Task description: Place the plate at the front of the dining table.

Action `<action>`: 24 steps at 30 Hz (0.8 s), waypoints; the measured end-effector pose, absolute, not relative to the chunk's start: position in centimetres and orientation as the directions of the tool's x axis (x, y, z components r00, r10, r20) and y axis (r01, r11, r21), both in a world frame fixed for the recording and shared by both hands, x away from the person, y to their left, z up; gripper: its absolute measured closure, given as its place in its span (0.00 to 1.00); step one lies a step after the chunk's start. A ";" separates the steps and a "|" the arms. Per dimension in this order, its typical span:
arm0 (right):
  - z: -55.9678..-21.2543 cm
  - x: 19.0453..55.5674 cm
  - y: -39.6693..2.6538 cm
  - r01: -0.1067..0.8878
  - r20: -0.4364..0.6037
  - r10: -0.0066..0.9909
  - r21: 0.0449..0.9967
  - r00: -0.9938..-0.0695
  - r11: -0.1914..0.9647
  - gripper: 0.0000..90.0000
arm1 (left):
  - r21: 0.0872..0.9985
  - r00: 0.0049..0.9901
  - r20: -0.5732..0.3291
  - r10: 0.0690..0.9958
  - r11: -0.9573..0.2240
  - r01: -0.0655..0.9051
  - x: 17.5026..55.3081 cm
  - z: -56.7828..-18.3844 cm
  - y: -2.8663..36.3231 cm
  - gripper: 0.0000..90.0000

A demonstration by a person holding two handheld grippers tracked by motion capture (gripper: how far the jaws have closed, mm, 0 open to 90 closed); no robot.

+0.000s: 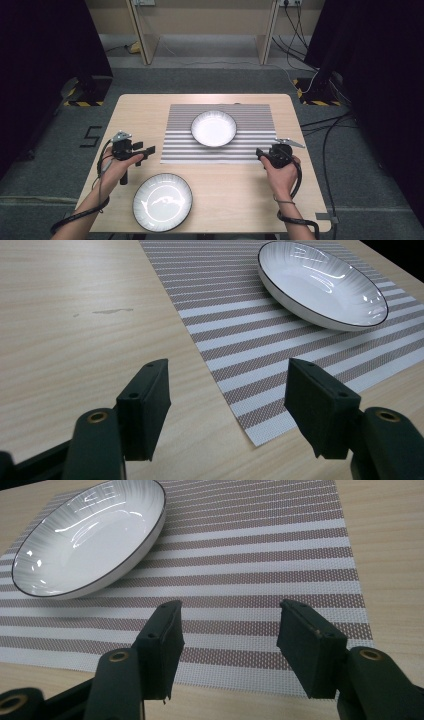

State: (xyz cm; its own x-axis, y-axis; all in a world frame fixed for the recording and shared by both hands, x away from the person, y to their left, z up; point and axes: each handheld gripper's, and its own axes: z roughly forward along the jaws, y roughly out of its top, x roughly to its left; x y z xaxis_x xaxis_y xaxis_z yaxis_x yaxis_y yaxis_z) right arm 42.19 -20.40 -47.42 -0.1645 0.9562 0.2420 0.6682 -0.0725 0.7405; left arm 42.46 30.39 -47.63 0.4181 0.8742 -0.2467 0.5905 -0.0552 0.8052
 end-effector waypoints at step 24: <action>-47.8 39.0 -22.8 0.635 0.252 0.960 0.763 -0.125 -0.118 0.48 | 0.799 0.362 -0.265 0.894 -0.006 0.601 39.0 -49.1 33.6 0.38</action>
